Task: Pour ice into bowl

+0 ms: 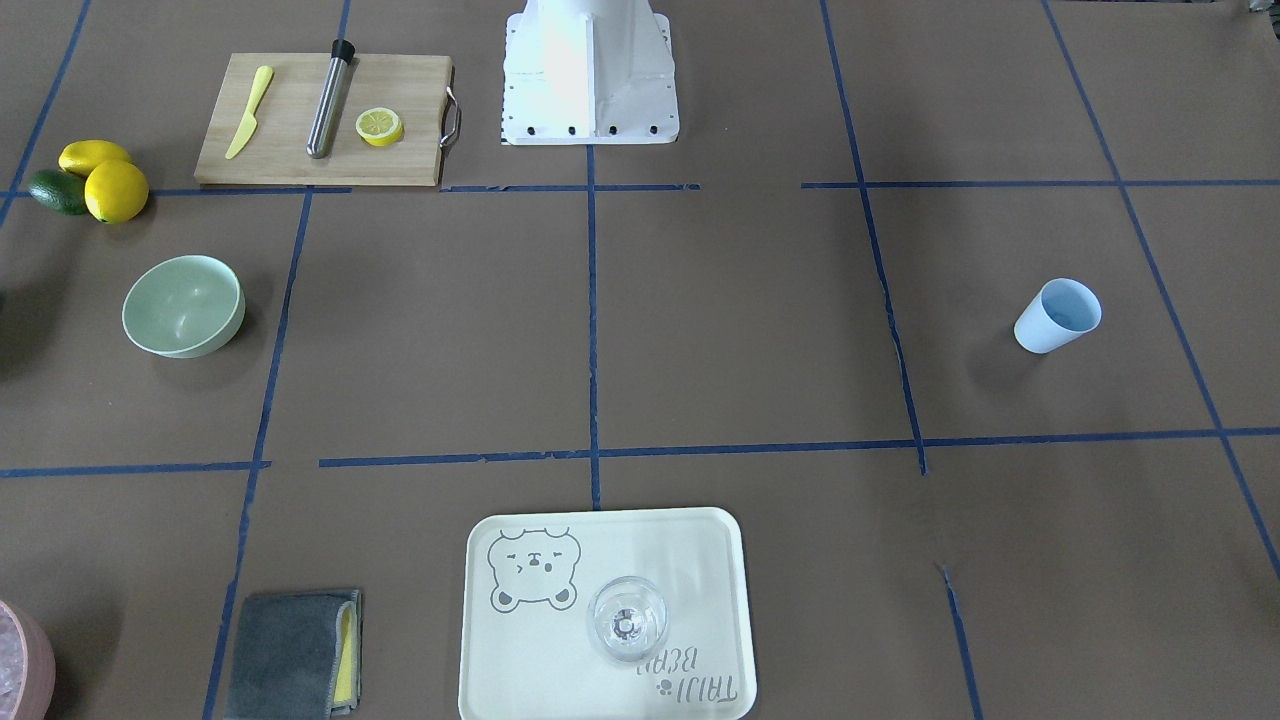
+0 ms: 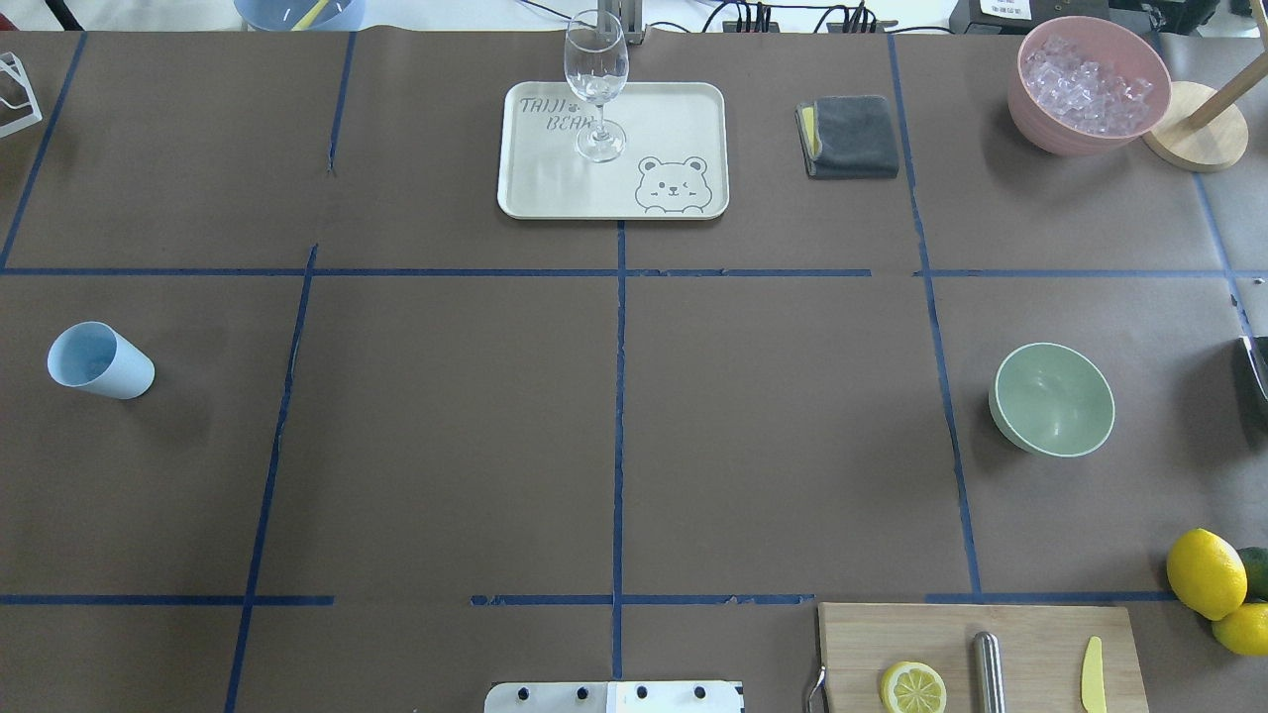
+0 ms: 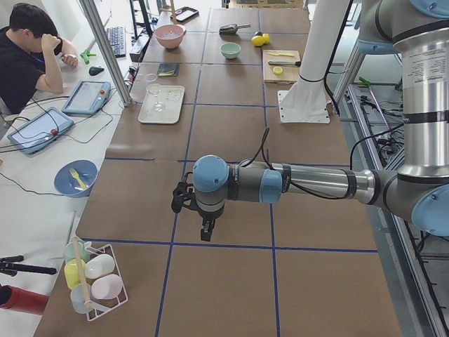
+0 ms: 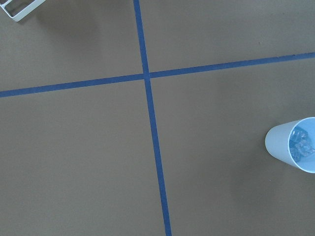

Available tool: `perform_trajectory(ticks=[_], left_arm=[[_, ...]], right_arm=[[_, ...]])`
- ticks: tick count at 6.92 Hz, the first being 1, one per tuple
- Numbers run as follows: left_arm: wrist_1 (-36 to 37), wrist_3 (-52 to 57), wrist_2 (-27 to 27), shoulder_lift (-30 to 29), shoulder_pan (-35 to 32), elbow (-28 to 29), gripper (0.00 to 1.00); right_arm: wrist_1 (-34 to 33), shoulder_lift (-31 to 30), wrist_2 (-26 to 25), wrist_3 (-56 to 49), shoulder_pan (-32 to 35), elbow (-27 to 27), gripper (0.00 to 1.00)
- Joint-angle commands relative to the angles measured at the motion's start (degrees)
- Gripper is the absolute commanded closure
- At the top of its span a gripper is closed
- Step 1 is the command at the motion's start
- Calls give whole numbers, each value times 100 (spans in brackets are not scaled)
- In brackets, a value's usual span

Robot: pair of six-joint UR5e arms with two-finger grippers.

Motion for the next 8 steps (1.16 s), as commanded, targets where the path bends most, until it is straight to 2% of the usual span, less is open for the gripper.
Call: perform_trajectory(ticks=[1, 5, 6, 7, 8], left_arm=[[18, 9, 0, -78, -2, -11, 0], [18, 0, 9, -79, -2, -2, 0], [18, 0, 0, -79, -2, -2, 0], [18, 0, 0, -79, -2, -2, 0], [18, 0, 0, -79, -2, -2, 0]], right_arm=[[0, -8, 9, 0, 0, -9, 0], [9, 17, 17, 43, 0, 79, 0], [9, 70, 26, 61, 0, 392, 0], [9, 184, -17, 70, 0, 656, 0], [-8, 585, 17, 88, 0, 494, 0]])
